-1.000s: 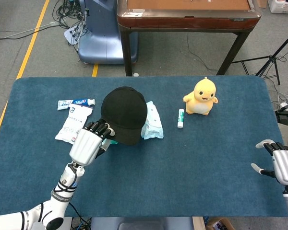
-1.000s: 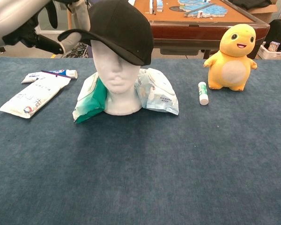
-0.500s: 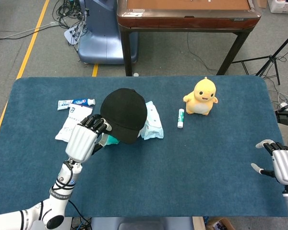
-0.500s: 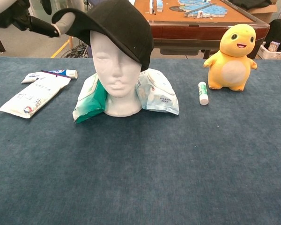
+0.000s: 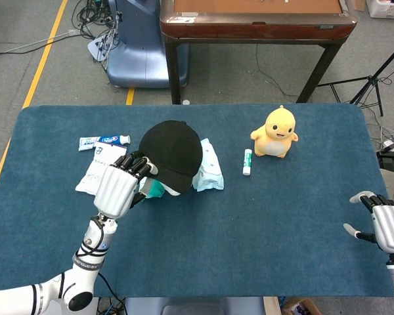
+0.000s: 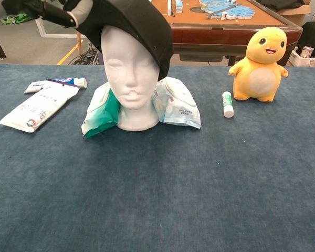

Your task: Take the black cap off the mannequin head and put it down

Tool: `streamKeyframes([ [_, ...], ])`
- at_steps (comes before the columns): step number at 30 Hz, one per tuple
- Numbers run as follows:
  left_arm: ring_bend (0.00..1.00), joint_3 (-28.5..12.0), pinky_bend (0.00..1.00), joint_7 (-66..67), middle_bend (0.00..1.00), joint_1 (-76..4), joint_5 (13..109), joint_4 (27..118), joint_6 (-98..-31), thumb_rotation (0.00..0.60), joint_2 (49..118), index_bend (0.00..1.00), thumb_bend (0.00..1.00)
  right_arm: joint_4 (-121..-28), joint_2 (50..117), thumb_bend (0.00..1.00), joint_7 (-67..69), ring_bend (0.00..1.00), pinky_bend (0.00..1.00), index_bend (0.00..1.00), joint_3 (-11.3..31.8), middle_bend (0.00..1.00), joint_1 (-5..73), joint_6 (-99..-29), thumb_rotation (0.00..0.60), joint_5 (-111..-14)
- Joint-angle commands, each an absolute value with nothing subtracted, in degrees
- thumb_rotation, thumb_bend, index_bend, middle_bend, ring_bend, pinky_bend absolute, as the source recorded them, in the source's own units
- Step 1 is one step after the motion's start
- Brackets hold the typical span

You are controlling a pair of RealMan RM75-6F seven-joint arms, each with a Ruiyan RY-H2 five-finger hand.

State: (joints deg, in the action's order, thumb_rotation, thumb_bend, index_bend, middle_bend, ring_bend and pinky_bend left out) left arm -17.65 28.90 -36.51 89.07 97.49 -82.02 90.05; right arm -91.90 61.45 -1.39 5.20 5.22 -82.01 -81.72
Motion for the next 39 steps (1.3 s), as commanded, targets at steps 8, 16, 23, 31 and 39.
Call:
streamKeyframes([
  [8, 0.3, -20.27, 0.47, 32.34, 0.5, -38.62, 85.77, 98.38, -80.09, 0.6, 90.29, 0.5, 0.55, -91.82, 61.4, 0.08, -1.2, 0.34, 0.44, 0.39, 5.23, 0.36, 5.3, -81.85, 0.6, -81.62],
  [16, 0.3, -23.26, 0.47, 38.65, 0.5, -40.18, 78.87, 102.28, -76.94, 0.6, 87.5, 0.51, 0.55, -91.79, 61.37, 0.08, -1.25, 0.34, 0.44, 0.39, 5.22, 0.36, 5.4, -81.63, 0.6, -81.51],
  [23, 0.3, -25.39, 0.47, 43.63, 0.5, -41.77, 72.32, 105.86, -75.58, 0.6, 85.65, 0.51, 0.55, -91.82, 61.38, 0.08, -1.41, 0.34, 0.44, 0.39, 5.21, 0.36, 5.52, -81.37, 0.6, -81.38],
  [31, 0.3, -26.47, 0.47, 46.0, 0.49, -43.72, 67.35, 106.83, -75.6, 0.6, 85.15, 0.51, 0.55, -91.71, 61.3, 0.08, -1.16, 0.34, 0.44, 0.39, 5.3, 0.36, 5.67, -80.98, 0.6, -81.04],
  [39, 0.3, -26.59, 0.47, 46.42, 0.49, -45.32, 65.94, 107.99, -76.55, 0.6, 84.77, 0.51, 0.55, -91.7, 61.28, 0.08, -1.32, 0.34, 0.44, 0.39, 5.34, 0.36, 5.92, -80.46, 0.6, -80.73],
])
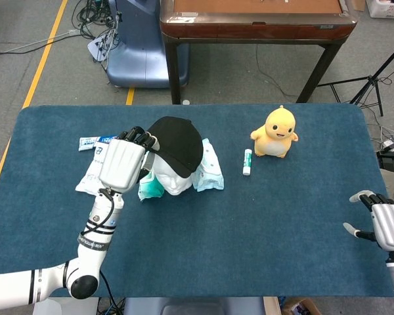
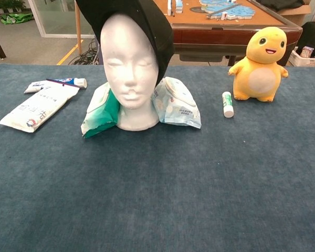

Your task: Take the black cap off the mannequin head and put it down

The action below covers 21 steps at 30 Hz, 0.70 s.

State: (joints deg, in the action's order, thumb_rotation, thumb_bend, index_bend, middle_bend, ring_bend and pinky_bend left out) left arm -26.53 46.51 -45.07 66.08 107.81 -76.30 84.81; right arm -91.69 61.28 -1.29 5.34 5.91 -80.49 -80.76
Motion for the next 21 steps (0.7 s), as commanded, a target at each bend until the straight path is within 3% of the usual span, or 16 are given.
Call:
streamKeyframes([
  [1, 0.3, -26.62, 0.47, 46.36, 0.49, -45.48, 65.87, 108.04, -76.72, 0.6, 84.77, 0.51, 0.55, -91.7, 61.29, 0.08, -1.35, 0.34, 0.44, 0.39, 5.33, 0.36, 5.93, -80.45, 0.6, -80.72],
  [21, 0.3, -28.97, 0.47, 41.59, 0.49, -49.03, 62.56, 102.14, -79.07, 0.6, 86.13, 0.51, 0.55, -91.69, 61.45, 0.08, -1.99, 0.34, 0.44, 0.39, 5.23, 0.36, 6.36, -79.65, 0.6, -80.39],
])
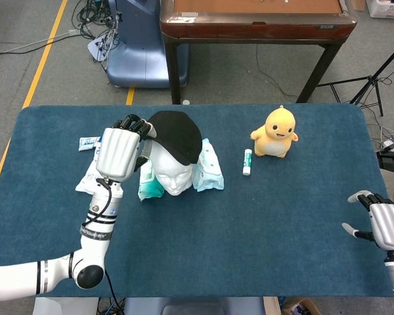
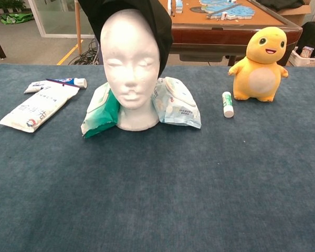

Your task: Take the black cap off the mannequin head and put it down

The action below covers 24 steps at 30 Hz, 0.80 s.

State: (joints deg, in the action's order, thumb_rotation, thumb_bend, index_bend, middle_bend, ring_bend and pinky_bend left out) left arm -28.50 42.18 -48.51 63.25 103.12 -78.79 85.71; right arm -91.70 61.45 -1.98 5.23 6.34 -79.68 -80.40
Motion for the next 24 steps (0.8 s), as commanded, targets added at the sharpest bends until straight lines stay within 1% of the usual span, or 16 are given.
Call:
streamKeyframes([
  [1, 0.3, -29.12, 0.47, 41.52, 0.49, -49.23, 62.28, 101.73, -79.16, 0.6, 86.27, 0.51, 0.55, -91.69, 61.44, 0.08, -1.98, 0.34, 0.44, 0.39, 5.23, 0.36, 6.37, -79.63, 0.6, -80.37],
  [12, 0.3, -31.73, 0.47, 39.19, 0.49, -52.12, 57.67, 97.53, -79.36, 0.6, 88.49, 0.51, 0.55, -91.56, 61.4, 0.08, -1.8, 0.34, 0.44, 0.39, 5.34, 0.36, 6.52, -79.29, 0.6, -79.92],
  [24, 0.3, -32.17, 0.47, 41.41, 0.49, -55.53, 54.37, 94.81, -80.3, 0.6, 90.86, 0.51, 0.55, -91.46, 61.23, 0.08, -1.32, 0.34, 0.44, 0.39, 5.37, 0.36, 6.62, -79.06, 0.6, -79.76],
])
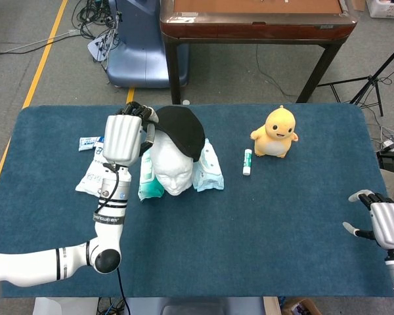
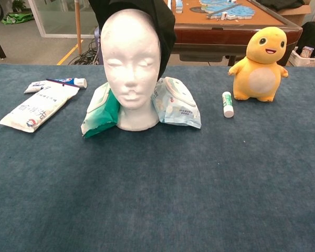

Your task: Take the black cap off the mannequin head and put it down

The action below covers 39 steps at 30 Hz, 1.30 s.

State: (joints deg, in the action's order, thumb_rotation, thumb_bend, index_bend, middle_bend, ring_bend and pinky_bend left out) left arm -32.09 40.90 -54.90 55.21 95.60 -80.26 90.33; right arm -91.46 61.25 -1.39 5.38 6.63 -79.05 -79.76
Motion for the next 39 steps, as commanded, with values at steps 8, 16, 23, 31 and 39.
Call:
streamKeyframes([
  [8, 0.3, -32.39, 0.47, 41.74, 0.49, -57.47, 51.57, 90.73, -79.91, 0.6, 92.65, 0.51, 0.55, -91.34, 61.17, 0.08, -1.09, 0.34, 0.44, 0.39, 5.4, 0.36, 6.71, -78.88, 0.6, -79.66],
  [16, 0.3, -33.24, 0.47, 43.27, 0.49, -58.87, 48.19, 88.02, -80.9, 0.6, 93.94, 0.52, 0.55, -91.37, 61.1, 0.08, -0.99, 0.34, 0.44, 0.39, 5.47, 0.36, 6.83, -78.58, 0.6, -79.35],
  [23, 0.3, -34.1, 0.47, 45.02, 0.49, -59.45, 46.18, 86.93, -83.64, 0.6, 94.72, 0.52, 0.55, -91.35, 61.23, 0.08, -1.25, 0.34, 0.44, 0.39, 5.41, 0.36, 6.94, -78.42, 0.6, -79.34],
  [31, 0.3, -34.86, 0.47, 47.26, 0.49, -59.56, 44.34, 86.53, -86.38, 0.6, 94.54, 0.53, 0.55, -91.34, 61.39, 0.08, -1.76, 0.34, 0.44, 0.39, 5.35, 0.36, 7.06, -78.28, 0.6, -79.28],
  [39, 0.29, -35.55, 0.47, 48.99, 0.49, -58.9, 41.0, 85.2, -86.85, 0.6, 93.36, 0.53, 0.56, -91.43, 61.52, 0.08, -2.3, 0.34, 0.44, 0.39, 5.24, 0.36, 7.13, -78.21, 0.6, -79.31],
])
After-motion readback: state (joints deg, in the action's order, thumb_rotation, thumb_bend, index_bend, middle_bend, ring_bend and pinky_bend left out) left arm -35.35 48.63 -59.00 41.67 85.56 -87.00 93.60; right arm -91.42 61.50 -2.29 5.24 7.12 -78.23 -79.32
